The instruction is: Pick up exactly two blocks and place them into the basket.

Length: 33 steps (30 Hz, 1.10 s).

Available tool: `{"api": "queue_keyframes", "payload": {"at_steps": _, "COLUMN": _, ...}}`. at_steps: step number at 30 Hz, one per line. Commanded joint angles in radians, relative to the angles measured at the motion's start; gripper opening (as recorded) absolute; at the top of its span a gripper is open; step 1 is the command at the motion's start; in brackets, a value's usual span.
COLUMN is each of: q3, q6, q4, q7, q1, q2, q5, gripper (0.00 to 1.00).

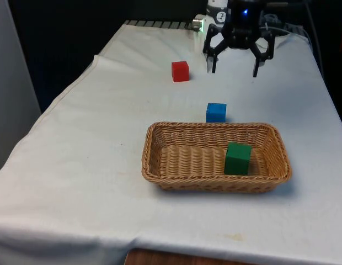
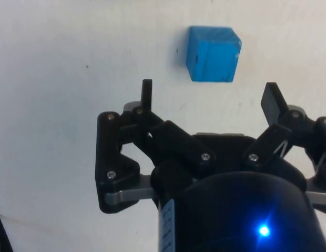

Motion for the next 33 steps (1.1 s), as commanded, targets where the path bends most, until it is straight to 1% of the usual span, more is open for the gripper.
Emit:
{"api": "queue_keyframes", "payload": {"at_steps": 1, "q3": -0.004, "q6": 0.018, "q4": -0.026, "q7": 0.004, "q1": 0.001, "q2": -0.018, "q5": -0.012, "gripper": 1.0}}
{"api": "queue_keyframes", "payload": {"at_steps": 6, "q3": -0.01, "q6": 0.04, "q4": -0.096, "q7": -0.013, "q1": -0.007, "q2": -0.065, "q5": -0.011, "gripper": 1.0}}
{"api": "queue_keyframes", "payload": {"at_steps": 7, "q3": -0.006, "q6": 0.029, "q4": -0.089, "q7": -0.016, "q1": -0.007, "q2": -0.059, "q5": -0.001, "gripper": 1.0}}
{"api": "queue_keyframes", "payload": {"at_steps": 8, "q3": -0.011, "q6": 0.043, "q4": -0.106, "q7": -0.017, "q1": -0.008, "q2": -0.072, "q5": -0.011, "gripper": 1.0}}
{"api": "queue_keyframes", "payload": {"at_steps": 10, "q3": -0.018, "q6": 0.05, "q4": -0.135, "q7": -0.029, "q1": -0.01, "q2": -0.093, "q5": -0.012, "gripper": 1.0}}
{"api": "queue_keyframes", "payload": {"at_steps": 15, "q3": -0.033, "q6": 0.061, "q4": -0.179, "q7": -0.058, "q1": -0.015, "q2": -0.126, "q5": -0.012, "gripper": 1.0}}
{"api": "queue_keyframes", "payload": {"at_steps": 16, "q3": -0.029, "q6": 0.049, "q4": -0.165, "q7": -0.056, "q1": -0.012, "q2": -0.115, "q5": -0.001, "gripper": 1.0}}
{"api": "queue_keyframes", "payload": {"at_steps": 17, "q3": -0.036, "q6": 0.062, "q4": -0.187, "q7": -0.064, "q1": -0.016, "q2": -0.133, "q5": -0.012, "gripper": 1.0}}
{"api": "queue_keyframes", "payload": {"at_steps": 20, "q3": -0.05, "q6": 0.066, "q4": -0.217, "q7": -0.091, "q1": -0.02, "q2": -0.157, "q5": -0.012, "gripper": 1.0}}
{"api": "queue_keyframes", "payload": {"at_steps": 23, "q3": -0.06, "q6": 0.068, "q4": -0.238, "q7": -0.111, "q1": -0.023, "q2": -0.174, "q5": -0.013, "gripper": 1.0}}
{"api": "queue_keyframes", "payload": {"at_steps": 24, "q3": -0.058, "q6": 0.055, "q4": -0.227, "q7": -0.112, "q1": -0.02, "q2": -0.165, "q5": -0.001, "gripper": 1.0}}
{"api": "queue_keyframes", "payload": {"at_steps": 25, "q3": -0.064, "q6": 0.069, "q4": -0.245, "q7": -0.118, "q1": -0.024, "q2": -0.179, "q5": -0.013, "gripper": 1.0}}
{"api": "queue_keyframes", "payload": {"at_steps": 26, "q3": -0.071, "q6": 0.071, "q4": -0.258, "q7": -0.132, "q1": -0.026, "q2": -0.19, "q5": -0.013, "gripper": 1.0}}
{"api": "queue_keyframes", "payload": {"at_steps": 31, "q3": -0.089, "q6": 0.076, "q4": -0.29, "q7": -0.167, "q1": -0.031, "q2": -0.217, "q5": -0.015, "gripper": 1.0}}
{"api": "queue_keyframes", "payload": {"at_steps": 32, "q3": -0.088, "q6": 0.065, "q4": -0.281, "q7": -0.17, "q1": -0.027, "q2": -0.209, "q5": -0.001, "gripper": 1.0}}
{"api": "queue_keyframes", "payload": {"at_steps": 33, "q3": -0.093, "q6": 0.076, "q4": -0.298, "q7": -0.175, "q1": -0.032, "q2": -0.223, "q5": -0.015, "gripper": 1.0}}
